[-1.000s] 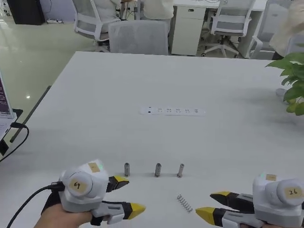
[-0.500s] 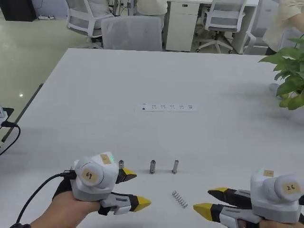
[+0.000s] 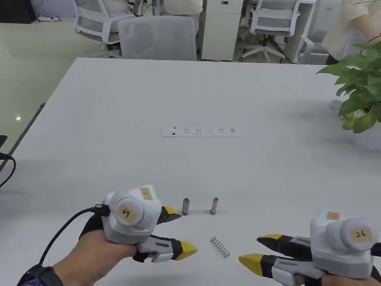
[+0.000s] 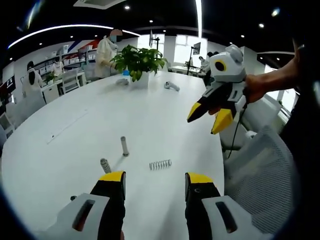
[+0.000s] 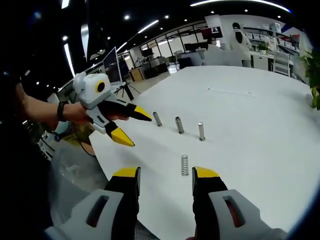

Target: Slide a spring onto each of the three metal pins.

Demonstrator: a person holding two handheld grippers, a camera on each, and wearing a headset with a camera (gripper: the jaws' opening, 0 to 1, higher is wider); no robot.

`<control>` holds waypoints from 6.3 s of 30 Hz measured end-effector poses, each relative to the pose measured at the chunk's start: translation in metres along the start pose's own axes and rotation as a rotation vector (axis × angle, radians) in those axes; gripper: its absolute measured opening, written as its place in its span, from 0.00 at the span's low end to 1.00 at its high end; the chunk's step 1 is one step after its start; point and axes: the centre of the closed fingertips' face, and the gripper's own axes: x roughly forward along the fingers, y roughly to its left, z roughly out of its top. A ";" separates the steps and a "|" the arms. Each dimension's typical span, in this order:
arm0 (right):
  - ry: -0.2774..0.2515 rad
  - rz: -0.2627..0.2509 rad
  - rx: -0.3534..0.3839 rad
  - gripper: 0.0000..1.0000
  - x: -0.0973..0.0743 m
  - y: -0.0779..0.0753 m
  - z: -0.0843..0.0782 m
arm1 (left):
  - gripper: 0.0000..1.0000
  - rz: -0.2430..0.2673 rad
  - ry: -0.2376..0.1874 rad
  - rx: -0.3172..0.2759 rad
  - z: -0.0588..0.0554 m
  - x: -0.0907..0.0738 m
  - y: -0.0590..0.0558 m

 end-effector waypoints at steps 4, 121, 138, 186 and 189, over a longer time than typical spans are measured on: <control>0.001 -0.001 0.002 0.40 0.000 0.000 -0.001 | 0.42 -0.017 0.017 0.019 0.000 0.008 -0.001; 0.080 0.041 0.024 0.52 -0.009 0.012 -0.033 | 0.03 -0.190 0.313 0.295 -0.059 0.096 -0.023; 0.092 0.075 0.006 0.52 0.003 0.020 -0.031 | 0.02 -0.148 0.306 0.181 -0.075 0.062 -0.014; 0.160 0.245 -0.108 0.46 0.050 0.066 -0.022 | 0.02 0.026 0.234 0.049 -0.102 -0.043 -0.004; 0.167 0.259 -0.118 0.46 0.055 0.071 -0.022 | 0.02 0.029 0.231 0.050 -0.101 -0.046 -0.007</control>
